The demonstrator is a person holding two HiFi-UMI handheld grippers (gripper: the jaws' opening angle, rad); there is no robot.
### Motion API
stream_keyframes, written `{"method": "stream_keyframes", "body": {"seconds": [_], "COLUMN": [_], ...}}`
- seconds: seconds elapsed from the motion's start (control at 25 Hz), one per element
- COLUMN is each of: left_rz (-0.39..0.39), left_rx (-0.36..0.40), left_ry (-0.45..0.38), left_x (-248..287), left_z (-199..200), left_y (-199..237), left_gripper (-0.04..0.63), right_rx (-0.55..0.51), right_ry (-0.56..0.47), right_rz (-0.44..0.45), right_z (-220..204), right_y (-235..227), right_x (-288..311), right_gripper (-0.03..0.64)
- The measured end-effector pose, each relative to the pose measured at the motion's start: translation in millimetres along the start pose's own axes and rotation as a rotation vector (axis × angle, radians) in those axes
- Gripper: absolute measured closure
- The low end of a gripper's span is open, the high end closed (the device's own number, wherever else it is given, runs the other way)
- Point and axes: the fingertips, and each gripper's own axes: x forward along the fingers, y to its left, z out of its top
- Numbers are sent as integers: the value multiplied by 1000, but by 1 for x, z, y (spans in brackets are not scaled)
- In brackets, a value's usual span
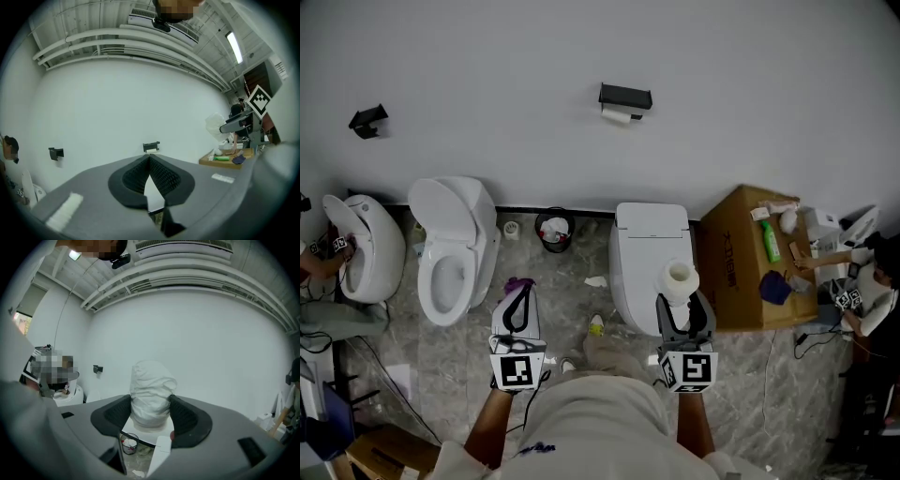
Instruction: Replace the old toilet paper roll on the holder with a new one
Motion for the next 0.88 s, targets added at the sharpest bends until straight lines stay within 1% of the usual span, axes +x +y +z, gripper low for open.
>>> {"method": "stream_keyframes", "body": {"seconds": [0.04, 0.12, 0.16, 0.36, 0.6, 0.72, 0.88], "left_rz": [2, 22, 34, 62, 60, 58, 59], "left_rx": [5, -11, -17, 5, 33, 47, 64], "left_ry": [0, 3, 9, 32, 22, 27, 34], "left_x": [11, 33, 42, 92, 152, 174, 198], "left_z": [0, 2, 1, 3, 15, 21, 24], "left_y": [0, 3, 5, 11, 0, -7, -14], "left_gripper": [594, 594, 594, 594, 594, 594, 594], "right_rx": [-20, -42, -40, -9, 15, 33, 34], "right_ry": [1, -5, -11, -15, -9, -8, -16], "right_rz": [1, 3, 3, 0, 27, 41, 83], "right_z": [0, 3, 5, 8, 1, -2, 0], "right_y": [-7, -24, -32, -72, -102, -114, -125], "right_x": [12, 37, 49, 96, 142, 163, 185], "right_gripper": [351, 351, 351, 351, 351, 351, 352]}}
